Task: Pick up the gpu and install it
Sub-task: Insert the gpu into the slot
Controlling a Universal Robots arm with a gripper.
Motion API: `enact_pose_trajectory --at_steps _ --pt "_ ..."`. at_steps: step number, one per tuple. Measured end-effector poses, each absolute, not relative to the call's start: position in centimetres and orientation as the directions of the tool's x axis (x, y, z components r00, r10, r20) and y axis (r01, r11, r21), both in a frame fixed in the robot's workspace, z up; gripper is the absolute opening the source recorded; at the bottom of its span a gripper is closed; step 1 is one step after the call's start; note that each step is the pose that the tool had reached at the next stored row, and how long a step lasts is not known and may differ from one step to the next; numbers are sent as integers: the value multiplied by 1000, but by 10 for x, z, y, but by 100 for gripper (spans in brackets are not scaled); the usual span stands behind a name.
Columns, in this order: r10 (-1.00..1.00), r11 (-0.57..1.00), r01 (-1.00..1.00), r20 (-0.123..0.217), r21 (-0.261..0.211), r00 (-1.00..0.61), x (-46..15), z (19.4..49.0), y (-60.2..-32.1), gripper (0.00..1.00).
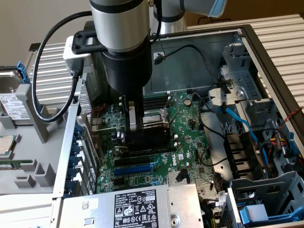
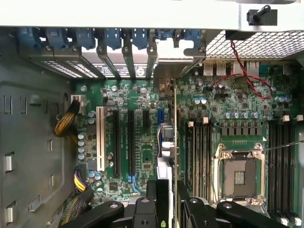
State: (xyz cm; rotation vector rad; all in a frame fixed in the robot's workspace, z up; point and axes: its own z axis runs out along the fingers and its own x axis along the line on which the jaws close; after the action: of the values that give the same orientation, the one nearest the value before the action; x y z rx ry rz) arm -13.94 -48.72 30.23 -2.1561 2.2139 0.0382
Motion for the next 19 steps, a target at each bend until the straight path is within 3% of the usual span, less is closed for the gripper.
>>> enact_pose_trajectory --at_steps 19 --pt "-999 27 -999 -45 -18 -26 -147 289 -484 27"
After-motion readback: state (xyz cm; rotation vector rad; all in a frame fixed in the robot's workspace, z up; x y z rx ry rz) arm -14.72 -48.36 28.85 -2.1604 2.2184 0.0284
